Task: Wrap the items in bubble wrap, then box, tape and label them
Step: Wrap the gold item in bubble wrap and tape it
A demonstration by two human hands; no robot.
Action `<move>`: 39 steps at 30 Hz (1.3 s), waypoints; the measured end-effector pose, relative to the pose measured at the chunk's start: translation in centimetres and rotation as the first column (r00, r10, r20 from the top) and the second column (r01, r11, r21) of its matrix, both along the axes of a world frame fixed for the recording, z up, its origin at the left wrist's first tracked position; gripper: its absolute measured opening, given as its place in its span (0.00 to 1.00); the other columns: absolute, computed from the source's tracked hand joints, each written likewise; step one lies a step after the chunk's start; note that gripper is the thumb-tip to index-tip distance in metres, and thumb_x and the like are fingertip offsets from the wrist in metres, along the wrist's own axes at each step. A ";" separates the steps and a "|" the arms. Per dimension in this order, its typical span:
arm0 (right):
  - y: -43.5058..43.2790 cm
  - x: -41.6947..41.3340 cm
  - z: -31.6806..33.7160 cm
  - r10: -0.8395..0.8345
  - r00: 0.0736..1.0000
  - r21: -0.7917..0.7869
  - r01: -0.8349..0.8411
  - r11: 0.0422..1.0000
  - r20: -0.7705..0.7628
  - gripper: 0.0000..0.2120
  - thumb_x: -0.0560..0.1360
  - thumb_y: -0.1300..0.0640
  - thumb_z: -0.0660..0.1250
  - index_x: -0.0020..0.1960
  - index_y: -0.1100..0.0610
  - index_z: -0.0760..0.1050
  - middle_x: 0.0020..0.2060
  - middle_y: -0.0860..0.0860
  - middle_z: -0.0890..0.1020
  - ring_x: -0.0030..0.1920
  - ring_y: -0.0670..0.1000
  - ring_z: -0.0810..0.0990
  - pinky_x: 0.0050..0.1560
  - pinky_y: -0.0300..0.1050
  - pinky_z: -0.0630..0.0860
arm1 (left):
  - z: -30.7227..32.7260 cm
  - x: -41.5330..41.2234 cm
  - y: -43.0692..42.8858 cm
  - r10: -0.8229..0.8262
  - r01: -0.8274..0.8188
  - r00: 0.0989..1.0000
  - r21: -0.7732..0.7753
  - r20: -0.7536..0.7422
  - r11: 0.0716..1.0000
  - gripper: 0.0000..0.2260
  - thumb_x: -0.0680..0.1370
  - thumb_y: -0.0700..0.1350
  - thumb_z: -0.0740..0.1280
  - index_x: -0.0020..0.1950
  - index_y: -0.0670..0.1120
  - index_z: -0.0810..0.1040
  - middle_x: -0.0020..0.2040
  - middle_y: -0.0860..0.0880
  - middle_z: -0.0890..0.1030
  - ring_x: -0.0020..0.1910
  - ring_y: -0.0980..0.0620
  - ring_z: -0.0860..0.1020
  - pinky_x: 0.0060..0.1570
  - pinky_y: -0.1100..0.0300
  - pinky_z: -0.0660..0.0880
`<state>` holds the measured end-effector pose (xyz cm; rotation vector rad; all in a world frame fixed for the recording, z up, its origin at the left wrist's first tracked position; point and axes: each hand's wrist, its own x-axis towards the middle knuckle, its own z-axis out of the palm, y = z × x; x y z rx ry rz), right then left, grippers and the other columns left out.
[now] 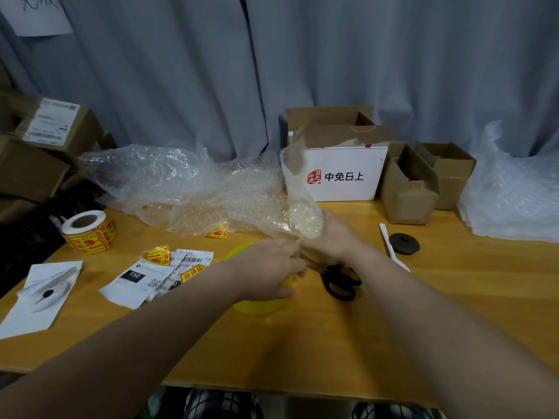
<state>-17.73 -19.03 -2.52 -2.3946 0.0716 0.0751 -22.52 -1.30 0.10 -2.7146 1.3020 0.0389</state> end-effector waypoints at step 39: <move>2.2 -3.2 4.0 -0.206 0.977 0.838 0.154 0.524 -0.051 0.27 0.67 0.36 0.68 0.60 0.51 0.77 0.50 0.50 0.85 0.51 0.51 0.83 0.53 0.53 0.80 | 3.7 2.1 -7.4 0.008 -0.771 0.633 -0.632 -0.774 -0.078 0.34 0.77 0.66 0.53 0.75 0.45 0.57 0.69 0.49 0.69 0.69 0.48 0.68 0.63 0.56 0.66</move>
